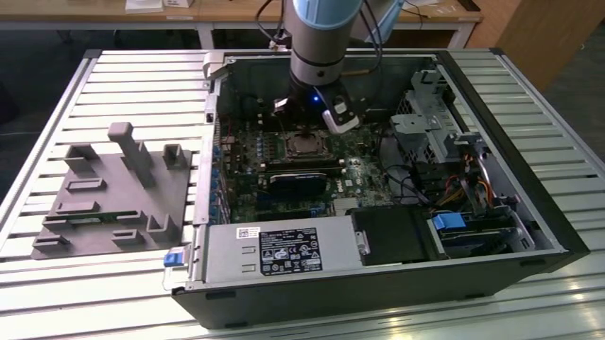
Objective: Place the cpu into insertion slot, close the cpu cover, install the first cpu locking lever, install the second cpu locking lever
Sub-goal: 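Close the cpu cover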
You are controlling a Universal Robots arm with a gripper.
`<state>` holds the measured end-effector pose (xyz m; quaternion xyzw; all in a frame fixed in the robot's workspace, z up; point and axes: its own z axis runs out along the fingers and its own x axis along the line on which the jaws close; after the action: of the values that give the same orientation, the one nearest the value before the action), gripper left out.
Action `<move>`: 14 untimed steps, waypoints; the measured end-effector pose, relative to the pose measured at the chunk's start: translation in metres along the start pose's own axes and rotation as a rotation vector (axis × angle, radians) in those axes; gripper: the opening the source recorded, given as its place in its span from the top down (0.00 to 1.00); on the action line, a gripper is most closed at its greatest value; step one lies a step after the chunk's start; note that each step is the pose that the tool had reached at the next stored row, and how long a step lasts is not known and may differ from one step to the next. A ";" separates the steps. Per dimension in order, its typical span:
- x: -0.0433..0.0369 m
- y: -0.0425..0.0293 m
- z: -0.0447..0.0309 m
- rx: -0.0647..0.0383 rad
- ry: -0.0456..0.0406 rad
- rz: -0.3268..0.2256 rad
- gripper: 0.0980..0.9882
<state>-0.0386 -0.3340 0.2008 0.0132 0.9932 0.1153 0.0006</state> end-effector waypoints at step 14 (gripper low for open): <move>0.0157 -0.0072 -0.0020 0.063 -0.0199 -0.005 0.99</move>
<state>-0.0545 -0.3411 0.2011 0.0121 0.9964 0.0836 0.0104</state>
